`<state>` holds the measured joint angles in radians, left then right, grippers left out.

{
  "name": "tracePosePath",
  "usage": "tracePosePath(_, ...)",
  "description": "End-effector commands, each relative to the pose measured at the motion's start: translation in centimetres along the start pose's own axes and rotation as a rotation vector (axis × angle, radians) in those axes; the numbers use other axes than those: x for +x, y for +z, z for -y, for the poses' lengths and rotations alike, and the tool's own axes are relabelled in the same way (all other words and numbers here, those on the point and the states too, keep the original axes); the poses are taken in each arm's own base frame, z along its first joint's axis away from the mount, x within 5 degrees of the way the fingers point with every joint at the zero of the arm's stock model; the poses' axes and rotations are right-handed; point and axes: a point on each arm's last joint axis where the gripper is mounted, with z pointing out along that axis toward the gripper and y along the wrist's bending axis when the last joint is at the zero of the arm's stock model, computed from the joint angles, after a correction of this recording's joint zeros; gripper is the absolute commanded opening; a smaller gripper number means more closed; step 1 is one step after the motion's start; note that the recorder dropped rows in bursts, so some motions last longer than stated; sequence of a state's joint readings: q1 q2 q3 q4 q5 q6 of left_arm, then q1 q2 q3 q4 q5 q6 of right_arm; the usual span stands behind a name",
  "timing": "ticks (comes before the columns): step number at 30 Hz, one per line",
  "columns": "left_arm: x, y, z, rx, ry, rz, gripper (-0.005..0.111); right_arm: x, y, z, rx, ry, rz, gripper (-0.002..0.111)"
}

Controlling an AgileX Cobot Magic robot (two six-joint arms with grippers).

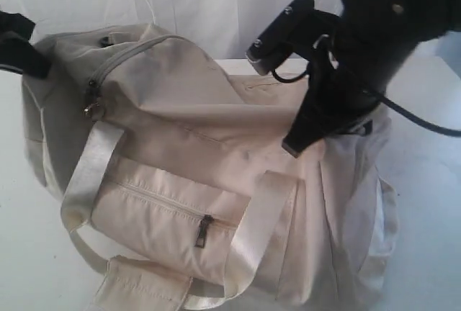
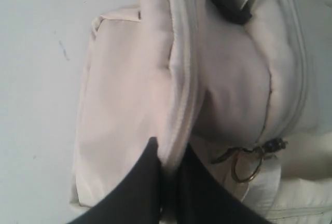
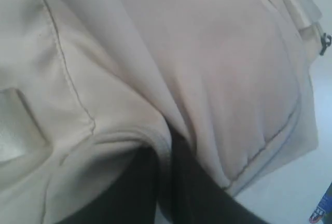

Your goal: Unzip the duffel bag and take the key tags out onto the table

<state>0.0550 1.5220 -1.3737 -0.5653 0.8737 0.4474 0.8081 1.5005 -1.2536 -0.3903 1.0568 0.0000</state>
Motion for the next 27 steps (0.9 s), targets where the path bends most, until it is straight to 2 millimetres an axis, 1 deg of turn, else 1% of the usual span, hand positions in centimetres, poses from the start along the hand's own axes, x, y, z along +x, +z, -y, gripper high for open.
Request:
tracePosePath(1, 3.9, -4.1, 2.1, -0.146, -0.12, 0.117, 0.0, -4.2, 0.3, 1.4, 0.042, -0.041, 0.051, 0.0)
tracePosePath(3, 5.8, -4.9, 2.6, -0.195, -0.159, 0.12, 0.0, -5.9, 0.4, 1.8, 0.049, -0.06, 0.05, 0.0)
tracePosePath(6, 8.6, -5.5, 3.5, -0.215, -0.209, 0.126, 0.0, -7.6, 0.2, 2.4, 0.062, -0.051, 0.065, 0.0)
tracePosePath(7, 9.3, -5.5, 3.6, -0.218, -0.221, 0.13, 0.0, -7.9, 0.0, 2.5, 0.057, -0.04, 0.064, 0.0)
tracePosePath(11, 11.4, -4.6, 3.4, -0.241, -0.231, 0.113, 0.0, -7.9, -0.1, 1.7, -0.037, 0.033, 0.036, 0.0)
tracePosePath(12, 11.6, -4.4, 3.3, -0.244, -0.231, 0.103, 0.0, -7.8, -0.1, 1.6, -0.047, 0.054, 0.033, 0.0)
tracePosePath(13, 11.8, -4.1, 3.1, -0.242, -0.239, 0.094, 0.003, -7.7, -0.4, 1.7, -0.053, 0.072, 0.037, 0.001)
tracePosePath(15, 11.5, -3.9, 3.0, -0.233, -0.249, 0.098, 0.016, -7.5, -1.4, 1.8, -0.066, 0.089, 0.061, 0.009)
tracePosePath(16, 11.3, -3.9, 3.0, -0.232, -0.245, 0.111, 0.026, -7.4, -1.9, 2.0, -0.064, 0.104, 0.072, 0.015)
tracePosePath(18, 10.4, -4.5, 3.3, -0.221, -0.22, 0.153, 0.05, -7.1, -3.3, 2.4, -0.054, 0.118, 0.108, 0.034)
tracePosePath(19, 9.8, -4.9, 3.5, -0.217, -0.206, 0.181, 0.064, -6.8, -4.2, 2.7, -0.043, 0.127, 0.132, 0.046)
tracePosePath(20, 9.1, -5.5, 3.7, -0.217, -0.198, 0.215, 0.075, -6.6, -5.0, 3.2, -0.034, 0.149, 0.159, 0.057)
tracePosePath(21, 8.5, -6.0, 3.9, -0.211, -0.195, 0.243, 0.079, -6.3, -5.9, 3.6, -0.029, 0.169, 0.189, 0.067)
tracePosePath(22, 7.8, -6.6, 4.2, -0.206, -0.187, 0.273, 0.079, -6.1, -6.5, 3.9, -0.024, 0.191, 0.214, 0.071)
tracePosePath(23, 7.1, -7.2, 4.4, -0.204, -0.177, 0.299, 0.075, -5.7, -7.4, 4.6, -0.015, 0.231, 0.249, 0.072)
tracePosePath(24, 6.5, -7.7, 4.6, -0.201, -0.167, 0.314, 0.072, -5.4, -8.0, 5.1, -0.009, 0.26, 0.27, 0.071)
tracePosePath(26, 5.4, -8.0, 4.6, -0.187, -0.16, 0.308, 0.065, -4.7, -8.7, 6.5, 0.006, 0.334, 0.296, 0.069)
tracePosePath(27, 5.0, -7.9, 4.5, -0.182, -0.158, 0.296, 0.064, -4.4, -8.7, 7.0, 0.009, 0.362, 0.295, 0.069)
